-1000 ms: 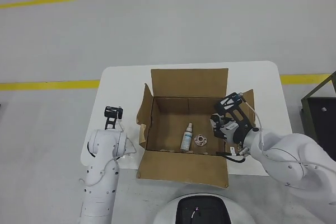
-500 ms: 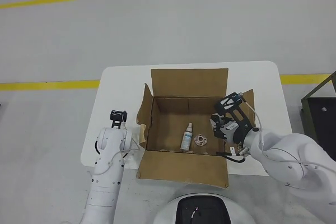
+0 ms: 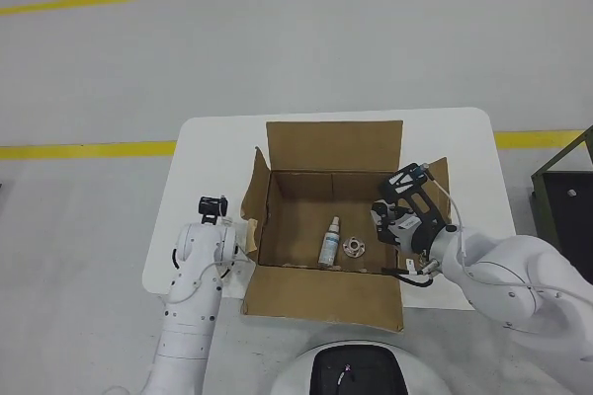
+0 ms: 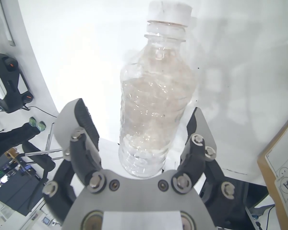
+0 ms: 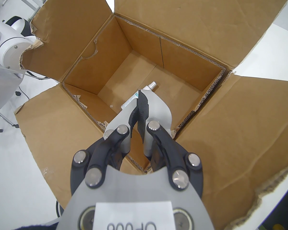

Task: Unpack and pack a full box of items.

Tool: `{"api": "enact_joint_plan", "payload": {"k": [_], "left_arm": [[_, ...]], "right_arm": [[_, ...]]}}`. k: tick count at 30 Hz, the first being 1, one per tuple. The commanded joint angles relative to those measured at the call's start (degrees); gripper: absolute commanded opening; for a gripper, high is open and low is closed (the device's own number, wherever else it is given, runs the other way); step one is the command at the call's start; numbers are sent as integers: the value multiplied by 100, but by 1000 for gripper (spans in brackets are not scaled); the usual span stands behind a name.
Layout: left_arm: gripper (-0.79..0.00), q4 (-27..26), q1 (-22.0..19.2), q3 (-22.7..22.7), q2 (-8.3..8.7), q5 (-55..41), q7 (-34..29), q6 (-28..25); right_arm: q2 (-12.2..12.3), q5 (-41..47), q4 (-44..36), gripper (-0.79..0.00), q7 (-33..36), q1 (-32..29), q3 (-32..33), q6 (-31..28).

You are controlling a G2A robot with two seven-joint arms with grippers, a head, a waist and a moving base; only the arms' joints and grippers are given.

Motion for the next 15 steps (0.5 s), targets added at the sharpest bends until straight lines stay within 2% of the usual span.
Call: {"api": "enact_joint_plan", "payload": {"k": [1, 6, 15], "left_arm": [[0, -44, 28, -3, -4, -7, -22, 11], [0, -329, 81, -84, 3, 25, -96, 53], [0, -1251, 40, -535, 51, -132, -370, -7]], "right_arm": [[0, 0, 0, -785, 0, 0, 0, 0], [0, 0, 0, -785, 0, 0, 0, 0], [-12, 45, 72, -785, -211, -58, 28, -172]]}}
